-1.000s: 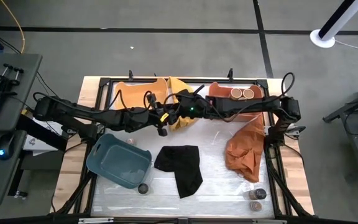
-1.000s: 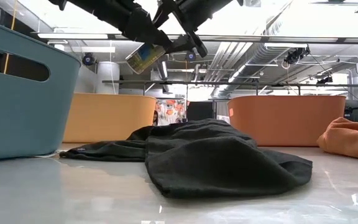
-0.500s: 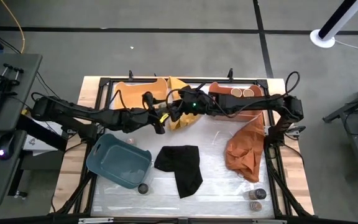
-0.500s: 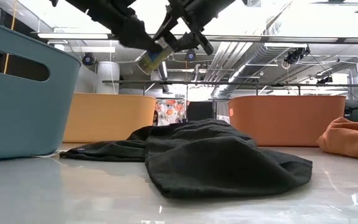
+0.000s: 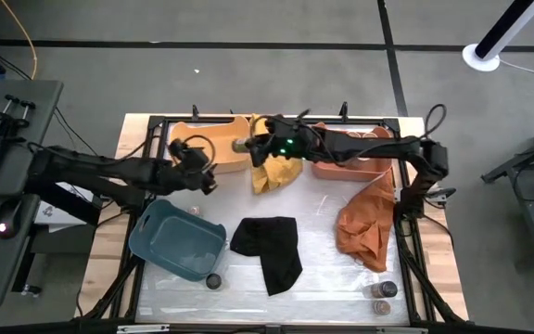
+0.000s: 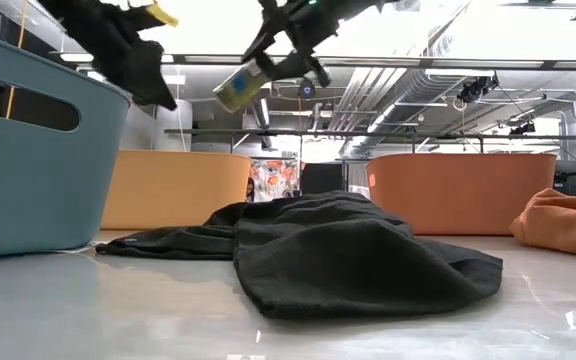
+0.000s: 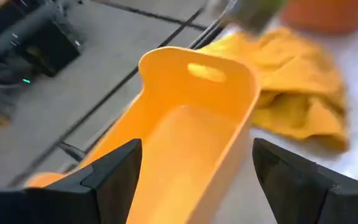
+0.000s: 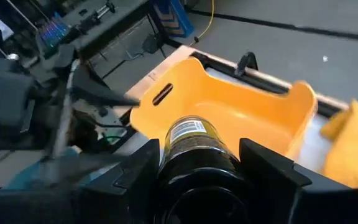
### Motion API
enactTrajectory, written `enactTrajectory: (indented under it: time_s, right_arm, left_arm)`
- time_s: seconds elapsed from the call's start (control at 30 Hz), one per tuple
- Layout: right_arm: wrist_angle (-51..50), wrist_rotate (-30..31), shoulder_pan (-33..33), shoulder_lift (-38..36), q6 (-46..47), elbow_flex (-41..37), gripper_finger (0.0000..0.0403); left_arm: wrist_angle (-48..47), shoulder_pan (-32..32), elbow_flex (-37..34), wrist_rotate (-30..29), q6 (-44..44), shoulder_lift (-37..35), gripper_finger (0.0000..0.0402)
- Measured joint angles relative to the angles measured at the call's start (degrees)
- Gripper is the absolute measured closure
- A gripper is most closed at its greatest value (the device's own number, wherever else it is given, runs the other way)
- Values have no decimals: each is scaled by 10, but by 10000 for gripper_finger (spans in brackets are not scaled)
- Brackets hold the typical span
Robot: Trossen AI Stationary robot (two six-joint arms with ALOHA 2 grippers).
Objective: Sort spices by type
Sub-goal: Put the top black spice bottle in the yellow bin
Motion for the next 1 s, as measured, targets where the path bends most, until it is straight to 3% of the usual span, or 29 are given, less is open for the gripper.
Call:
enactTrajectory:
  time_s: [0.23,0.5,0.7,1.0]
  right_arm:
    - [-162,10,-22,154,-119,247,206]
    - [-323,-3,-50,320,-162,465,206]
    - [-331,-15,-63,341,-118,423,206]
    - [-384,-17,-57,344,-123,424,206]
  left_arm:
    - [4,-36,-10,-9,-53,-77,113]
    - [5,-81,-10,4,-133,-118,113]
    - [27,-113,-9,44,-154,-119,113]
    - [31,-119,-10,48,-135,-113,113]
